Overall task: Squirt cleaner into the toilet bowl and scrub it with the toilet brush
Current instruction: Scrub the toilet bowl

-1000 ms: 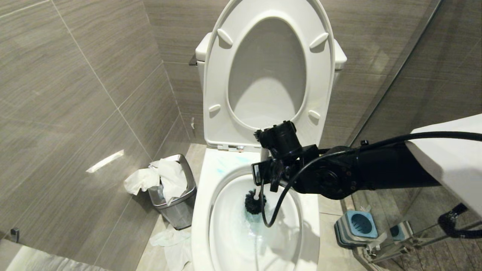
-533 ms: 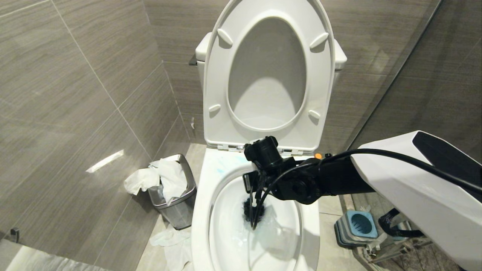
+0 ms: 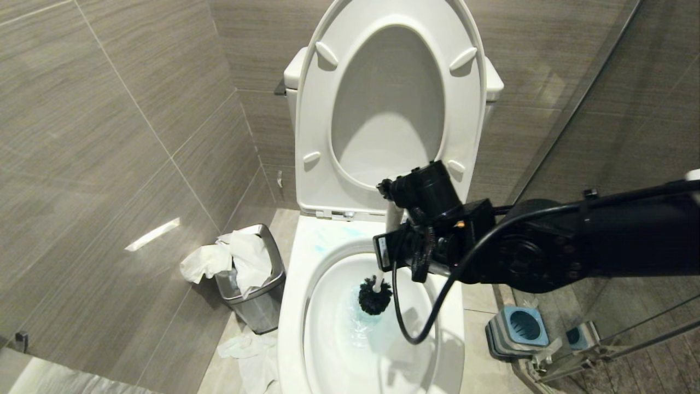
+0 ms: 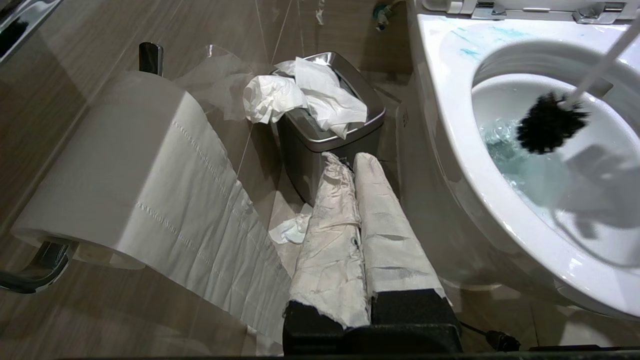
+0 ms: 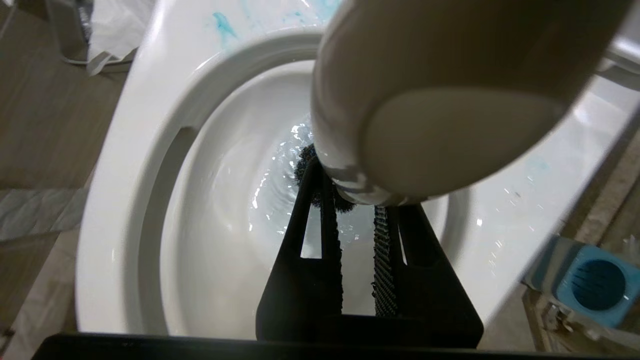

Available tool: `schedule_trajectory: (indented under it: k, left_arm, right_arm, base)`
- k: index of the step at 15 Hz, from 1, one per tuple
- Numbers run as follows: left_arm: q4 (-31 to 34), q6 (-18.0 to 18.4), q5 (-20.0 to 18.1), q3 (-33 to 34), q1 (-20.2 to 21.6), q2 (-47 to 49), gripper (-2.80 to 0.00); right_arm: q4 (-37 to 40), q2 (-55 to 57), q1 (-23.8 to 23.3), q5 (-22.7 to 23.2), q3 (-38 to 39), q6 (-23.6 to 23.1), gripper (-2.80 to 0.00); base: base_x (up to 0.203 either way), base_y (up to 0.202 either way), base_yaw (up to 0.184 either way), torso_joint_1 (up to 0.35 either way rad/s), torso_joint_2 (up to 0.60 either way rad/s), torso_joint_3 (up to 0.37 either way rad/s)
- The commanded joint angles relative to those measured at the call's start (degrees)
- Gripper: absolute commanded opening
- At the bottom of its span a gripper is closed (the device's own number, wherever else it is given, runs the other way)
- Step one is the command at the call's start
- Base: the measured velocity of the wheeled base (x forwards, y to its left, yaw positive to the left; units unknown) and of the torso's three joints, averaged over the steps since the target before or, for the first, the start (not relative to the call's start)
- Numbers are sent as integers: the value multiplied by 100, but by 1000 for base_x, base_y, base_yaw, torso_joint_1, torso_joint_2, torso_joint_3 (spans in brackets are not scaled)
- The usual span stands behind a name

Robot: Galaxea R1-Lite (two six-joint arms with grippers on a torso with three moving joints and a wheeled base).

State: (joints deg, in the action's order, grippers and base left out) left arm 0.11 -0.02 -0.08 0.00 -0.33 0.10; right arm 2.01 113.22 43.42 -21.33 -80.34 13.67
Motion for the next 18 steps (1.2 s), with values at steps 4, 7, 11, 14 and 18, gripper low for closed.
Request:
schedule_trajectory:
  k: [4, 7, 11, 14, 18]
  left_arm:
    - [4, -5, -1, 8, -2, 8, -280]
    - [-2, -6, -1, 9, -2, 8, -280]
    - [-2, -6, -1, 1, -2, 8, -280]
    - [-2, -6, -1, 4, -2, 8, -280]
    - [-2, -6, -1, 9, -2, 8, -280]
  right_arm:
    - [1264, -1333, 105, 92, -90, 211, -280]
    - [1552, -1350, 106, 421, -570, 551, -280]
    - [1530, -1346, 106, 410, -596, 656, -280]
    - [1521, -1372, 111, 291, -573, 650, -280]
    - [1530, -1523, 114, 182, -553, 673, -280]
  base:
    - [0, 0, 0, 0, 0, 0]
    - [0, 0, 0, 0, 0, 0]
    - [0, 0, 0, 0, 0, 0]
    - [0, 0, 0, 0, 0, 0]
    - [0, 0, 0, 0, 0, 0]
